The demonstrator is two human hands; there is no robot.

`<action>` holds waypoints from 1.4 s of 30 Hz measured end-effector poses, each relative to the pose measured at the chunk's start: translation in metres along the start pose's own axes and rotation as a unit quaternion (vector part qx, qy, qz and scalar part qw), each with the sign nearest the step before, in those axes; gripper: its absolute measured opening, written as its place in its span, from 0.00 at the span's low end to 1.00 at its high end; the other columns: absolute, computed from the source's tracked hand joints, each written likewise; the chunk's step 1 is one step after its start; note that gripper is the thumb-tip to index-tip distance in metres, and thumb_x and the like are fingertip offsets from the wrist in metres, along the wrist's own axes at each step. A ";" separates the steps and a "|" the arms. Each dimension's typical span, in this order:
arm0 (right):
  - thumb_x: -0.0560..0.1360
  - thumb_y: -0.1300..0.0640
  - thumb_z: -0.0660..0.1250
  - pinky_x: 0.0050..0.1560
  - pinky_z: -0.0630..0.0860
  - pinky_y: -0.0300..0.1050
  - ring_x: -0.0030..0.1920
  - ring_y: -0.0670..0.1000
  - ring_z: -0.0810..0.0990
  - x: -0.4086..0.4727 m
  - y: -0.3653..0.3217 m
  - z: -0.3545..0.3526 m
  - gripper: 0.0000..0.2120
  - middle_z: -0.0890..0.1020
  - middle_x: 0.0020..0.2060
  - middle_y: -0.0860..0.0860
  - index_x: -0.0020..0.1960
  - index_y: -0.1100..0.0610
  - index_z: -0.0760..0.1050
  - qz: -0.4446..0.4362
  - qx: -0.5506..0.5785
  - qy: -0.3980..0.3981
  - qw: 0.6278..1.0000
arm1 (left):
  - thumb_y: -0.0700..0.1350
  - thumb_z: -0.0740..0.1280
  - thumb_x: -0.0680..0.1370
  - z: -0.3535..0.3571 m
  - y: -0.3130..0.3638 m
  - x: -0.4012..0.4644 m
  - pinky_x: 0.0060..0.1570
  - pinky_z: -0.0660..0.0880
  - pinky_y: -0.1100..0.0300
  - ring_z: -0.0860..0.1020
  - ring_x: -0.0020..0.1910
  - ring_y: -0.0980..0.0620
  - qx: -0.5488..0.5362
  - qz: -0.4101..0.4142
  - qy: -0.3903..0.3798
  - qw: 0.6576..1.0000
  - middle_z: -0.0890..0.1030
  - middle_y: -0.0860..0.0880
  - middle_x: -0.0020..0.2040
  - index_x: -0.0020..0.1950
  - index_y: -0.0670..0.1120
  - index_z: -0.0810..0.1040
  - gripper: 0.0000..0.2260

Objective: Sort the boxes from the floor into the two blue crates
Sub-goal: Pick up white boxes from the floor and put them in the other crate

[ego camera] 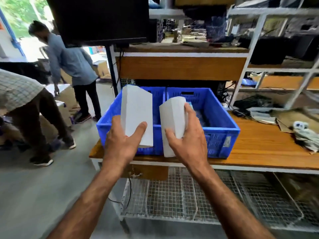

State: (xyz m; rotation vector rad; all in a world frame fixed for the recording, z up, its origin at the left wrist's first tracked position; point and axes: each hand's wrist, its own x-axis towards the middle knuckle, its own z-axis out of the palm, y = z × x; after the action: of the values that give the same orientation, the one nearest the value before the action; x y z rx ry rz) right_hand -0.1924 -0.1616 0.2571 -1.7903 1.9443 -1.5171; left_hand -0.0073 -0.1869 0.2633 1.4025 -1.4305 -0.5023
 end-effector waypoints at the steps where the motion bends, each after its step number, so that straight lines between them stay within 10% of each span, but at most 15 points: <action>1: 0.76 0.44 0.71 0.52 0.74 0.46 0.58 0.43 0.69 0.014 -0.001 0.008 0.41 0.72 0.67 0.47 0.82 0.45 0.52 0.004 -0.001 0.007 1.000 | 0.64 0.72 0.74 0.002 -0.002 0.018 0.43 0.76 0.55 0.79 0.49 0.55 0.000 0.005 -0.007 1.000 0.77 0.61 0.49 0.60 0.56 0.68 0.23; 12: 0.77 0.45 0.67 0.62 0.72 0.52 0.67 0.54 0.73 0.155 -0.001 0.136 0.38 0.72 0.72 0.52 0.81 0.51 0.54 0.019 -0.025 -0.013 0.999 | 0.62 0.69 0.76 0.037 -0.034 0.187 0.49 0.74 0.50 0.78 0.55 0.41 0.114 -0.020 -0.023 0.993 0.80 0.46 0.57 0.63 0.48 0.67 0.25; 22: 0.79 0.49 0.65 0.48 0.69 0.53 0.61 0.65 0.78 0.251 0.068 0.256 0.29 0.74 0.65 0.61 0.73 0.59 0.60 0.087 -0.232 -0.240 0.938 | 0.57 0.66 0.78 0.135 -0.118 0.308 0.55 0.74 0.46 0.77 0.64 0.35 0.364 -0.097 -0.170 0.911 0.78 0.38 0.65 0.68 0.40 0.64 0.28; 32: 0.80 0.51 0.65 0.51 0.73 0.51 0.63 0.62 0.79 0.265 0.089 0.326 0.24 0.73 0.66 0.61 0.70 0.61 0.62 0.131 -0.279 -0.341 0.888 | 0.57 0.65 0.80 0.188 -0.192 0.343 0.67 0.69 0.45 0.70 0.73 0.35 0.366 -0.169 -0.299 0.865 0.69 0.36 0.76 0.81 0.32 0.47 0.43; 42: 0.83 0.47 0.60 0.53 0.76 0.54 0.65 0.60 0.75 0.251 0.072 0.308 0.23 0.73 0.66 0.57 0.73 0.58 0.67 0.048 -0.290 -0.263 0.919 | 0.58 0.60 0.82 0.144 -0.169 0.334 0.49 0.74 0.47 0.79 0.60 0.38 0.387 0.047 -0.235 0.890 0.79 0.42 0.61 0.64 0.44 0.70 0.19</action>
State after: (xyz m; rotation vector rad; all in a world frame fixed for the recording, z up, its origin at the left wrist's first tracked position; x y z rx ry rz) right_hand -0.1214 -0.5527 0.1848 -1.9716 2.2504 -0.3485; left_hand 0.0189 -0.5797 0.1869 1.8930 -2.2406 -0.2019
